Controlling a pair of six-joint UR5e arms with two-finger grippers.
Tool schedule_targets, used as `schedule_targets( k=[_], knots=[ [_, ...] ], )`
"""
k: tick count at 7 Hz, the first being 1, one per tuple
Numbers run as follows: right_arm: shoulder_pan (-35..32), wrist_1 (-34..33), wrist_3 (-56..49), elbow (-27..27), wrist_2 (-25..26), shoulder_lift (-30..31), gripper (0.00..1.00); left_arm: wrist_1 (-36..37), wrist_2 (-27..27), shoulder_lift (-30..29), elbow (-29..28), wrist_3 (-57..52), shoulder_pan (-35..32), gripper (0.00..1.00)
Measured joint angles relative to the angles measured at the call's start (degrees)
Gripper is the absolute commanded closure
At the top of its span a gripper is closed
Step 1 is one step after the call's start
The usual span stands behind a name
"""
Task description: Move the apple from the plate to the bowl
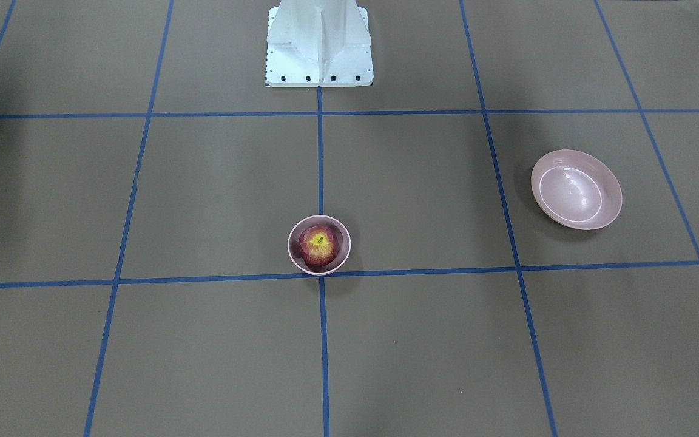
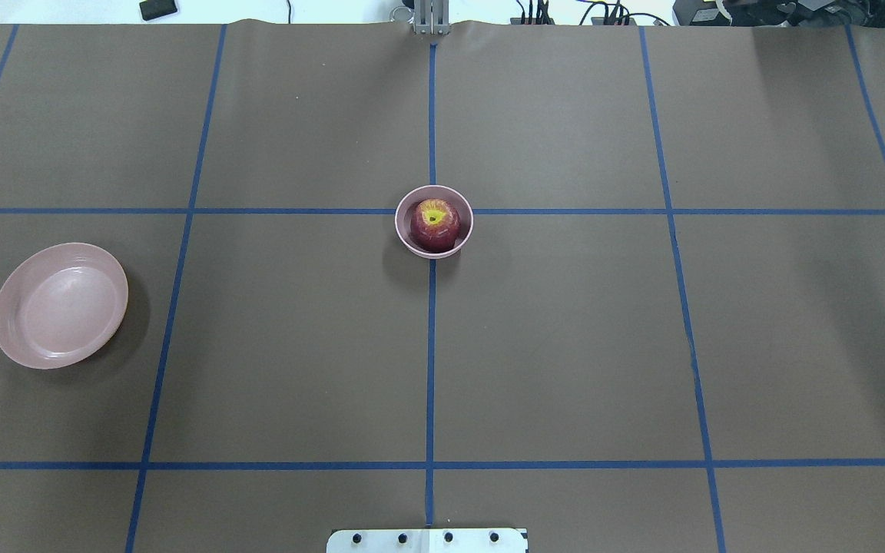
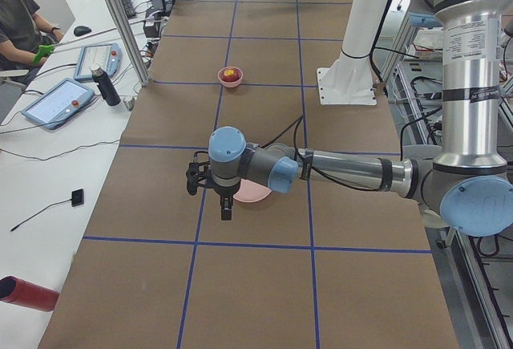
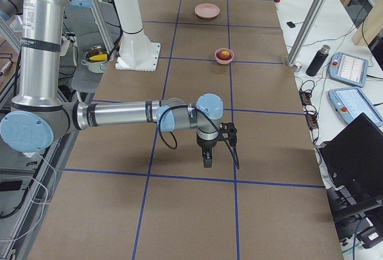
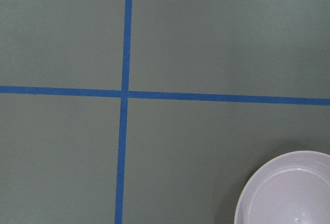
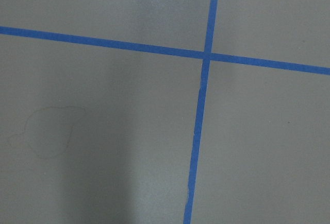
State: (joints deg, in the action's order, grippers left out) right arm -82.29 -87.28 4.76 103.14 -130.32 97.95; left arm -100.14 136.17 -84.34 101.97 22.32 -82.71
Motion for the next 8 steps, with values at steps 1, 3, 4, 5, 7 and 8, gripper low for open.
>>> schedule_targets(
  k=[1,3,4,5,7,8],
  knots=[
    [-0.01,0.0,-0.01,0.04,-0.01,0.01,0.0,1.83,-0.19,0.49,1.25,-0.47,-0.23,0.02],
    [-0.04,0.0,-0.01,0.05,-0.02,-0.01,0.0,2.93,-0.35,1.05,1.83,-7.22,-0.51,0.02],
    [-0.04,0.0,-0.01,0.01,-0.02,0.0,0.0,3.22,-0.37,1.27,1.45,-10.07,-0.55,0.02],
    [-0.03,0.0,0.01,-0.04,-0.06,-0.01,0.0,3.35,-0.37,1.36,1.21,-11.25,-0.54,0.02],
    [-0.01,0.02,0.07,-0.2,-0.18,-0.12,0.0,3.38,-0.34,1.3,1.08,-11.86,-0.5,0.02],
    [0.01,0.04,0.08,-0.32,-0.21,-0.11,0.0,3.38,-0.34,1.31,1.03,-11.91,-0.53,0.02]
  ],
)
